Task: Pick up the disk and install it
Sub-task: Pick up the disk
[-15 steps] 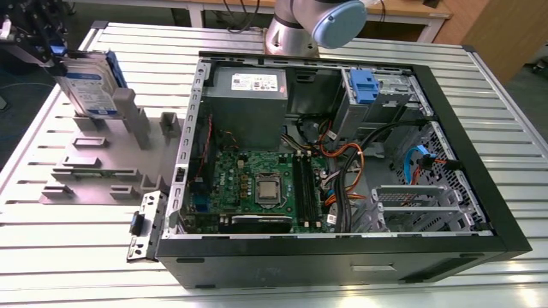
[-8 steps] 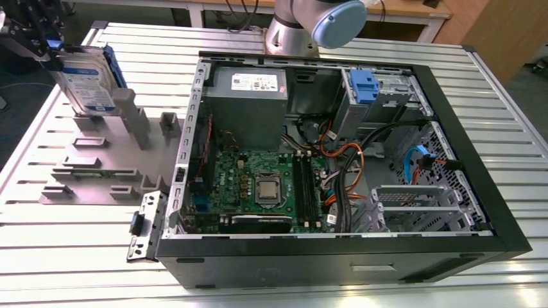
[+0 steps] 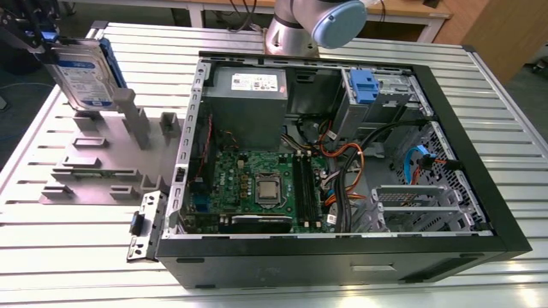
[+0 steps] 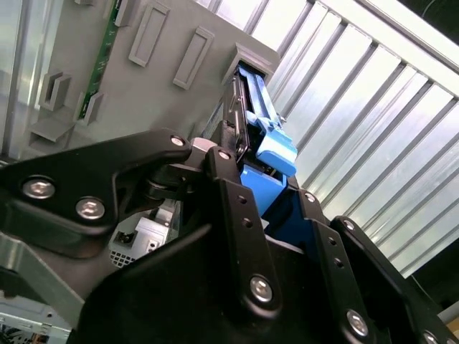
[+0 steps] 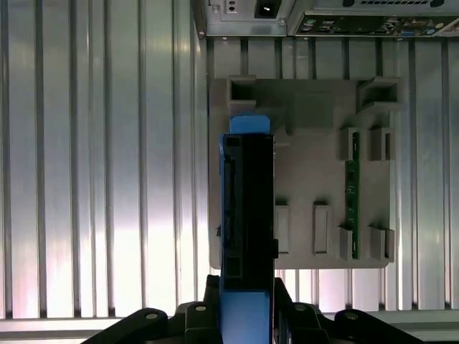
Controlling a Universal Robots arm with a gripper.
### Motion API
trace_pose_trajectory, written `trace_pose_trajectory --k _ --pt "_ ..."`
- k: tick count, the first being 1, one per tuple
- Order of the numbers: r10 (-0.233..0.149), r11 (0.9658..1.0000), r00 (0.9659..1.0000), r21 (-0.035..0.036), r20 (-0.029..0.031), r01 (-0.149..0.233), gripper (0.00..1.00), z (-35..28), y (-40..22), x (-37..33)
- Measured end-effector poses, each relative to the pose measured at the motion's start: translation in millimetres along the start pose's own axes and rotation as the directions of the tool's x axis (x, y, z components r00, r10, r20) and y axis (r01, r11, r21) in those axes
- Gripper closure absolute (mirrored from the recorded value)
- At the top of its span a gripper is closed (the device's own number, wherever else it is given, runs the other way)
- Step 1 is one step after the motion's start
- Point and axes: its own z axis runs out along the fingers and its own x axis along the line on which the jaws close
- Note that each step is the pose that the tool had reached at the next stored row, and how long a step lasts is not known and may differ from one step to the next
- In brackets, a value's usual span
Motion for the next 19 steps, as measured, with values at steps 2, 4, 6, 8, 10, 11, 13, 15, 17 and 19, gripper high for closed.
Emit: trace_pose_trajectory --k 2,4,6,8,10,11,13,15,17,19 --pt "0.0 1.0 1.0 0.0 0.0003 0.0 0.64 -3.2 0.0 0.0" --pt "0.0 1.0 1.0 0.0 0.0004 0.0 0.64 -5.1 0.0 0.0" --pt "0.0 1.0 1.0 -0.0004 0.0002 0.0 0.64 -5.1 0.0 0.0" --pt "0.0 1.0 1.0 0.0 0.0004 0.0 0.64 -5.4 0.0 0.0" --pt "0.0 1.0 1.0 0.0 0.0004 0.0 0.64 -6.4 0.0 0.0" --pt "0.0 1.0 1.0 0.0 0.0004 0.0 0.64 -6.8 0.0 -0.1" --pt "0.0 1.0 1.0 0.0001 0.0004 0.0 0.64 -7.1 0.0 -0.1" --pt "0.0 1.0 1.0 0.0003 0.0005 0.0 0.64 -7.7 0.0 -0.1" --pt "0.0 1.0 1.0 0.0 0.0004 0.0 0.64 -8.4 0.0 -0.1" --pt "0.0 1.0 1.0 0.0 0.0004 0.0 0.64 -9.3 0.0 -0.1"
